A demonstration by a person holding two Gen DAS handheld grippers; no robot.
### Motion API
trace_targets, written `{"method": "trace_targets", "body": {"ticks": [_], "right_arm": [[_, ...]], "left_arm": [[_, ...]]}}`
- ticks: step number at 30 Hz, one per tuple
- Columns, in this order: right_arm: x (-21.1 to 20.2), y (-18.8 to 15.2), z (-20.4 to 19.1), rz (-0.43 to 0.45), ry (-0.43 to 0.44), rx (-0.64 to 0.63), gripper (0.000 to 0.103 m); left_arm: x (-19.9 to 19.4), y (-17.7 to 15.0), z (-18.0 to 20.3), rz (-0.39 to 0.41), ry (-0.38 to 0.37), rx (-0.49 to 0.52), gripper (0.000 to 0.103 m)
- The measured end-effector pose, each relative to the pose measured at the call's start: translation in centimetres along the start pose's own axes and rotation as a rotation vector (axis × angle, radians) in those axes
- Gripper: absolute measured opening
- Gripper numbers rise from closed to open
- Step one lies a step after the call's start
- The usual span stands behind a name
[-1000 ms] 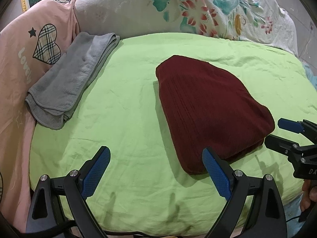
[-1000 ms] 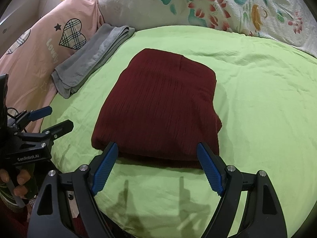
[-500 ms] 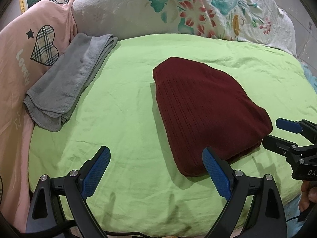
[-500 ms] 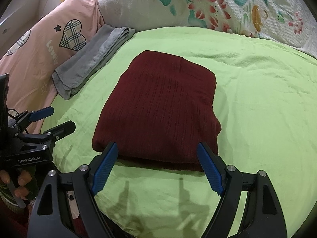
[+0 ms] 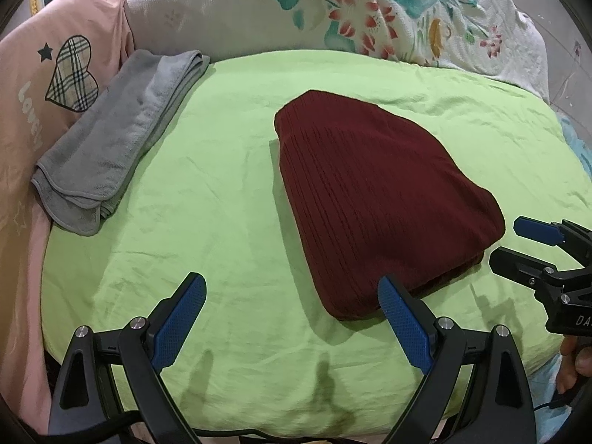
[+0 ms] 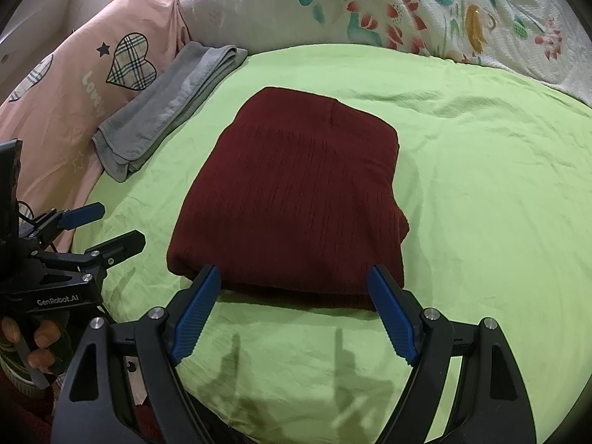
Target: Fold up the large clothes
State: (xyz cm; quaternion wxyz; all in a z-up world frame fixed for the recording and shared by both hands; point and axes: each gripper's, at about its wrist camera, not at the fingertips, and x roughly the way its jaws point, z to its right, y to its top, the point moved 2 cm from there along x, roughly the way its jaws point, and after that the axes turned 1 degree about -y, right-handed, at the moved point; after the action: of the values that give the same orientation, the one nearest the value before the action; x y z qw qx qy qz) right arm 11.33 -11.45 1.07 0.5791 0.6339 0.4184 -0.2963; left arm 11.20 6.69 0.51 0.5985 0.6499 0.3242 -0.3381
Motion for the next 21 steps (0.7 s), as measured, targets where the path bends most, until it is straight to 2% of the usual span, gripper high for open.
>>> {"method": "trace_targets", "body": {"ticks": [21], "right_arm": [[-0.03, 0.07, 0.19, -0.004, 0.0, -0.002, 0.082]], "left_arm": [[-0.35, -0.35, 0.41, 0.005, -0.006, -0.001, 0.094]]}}
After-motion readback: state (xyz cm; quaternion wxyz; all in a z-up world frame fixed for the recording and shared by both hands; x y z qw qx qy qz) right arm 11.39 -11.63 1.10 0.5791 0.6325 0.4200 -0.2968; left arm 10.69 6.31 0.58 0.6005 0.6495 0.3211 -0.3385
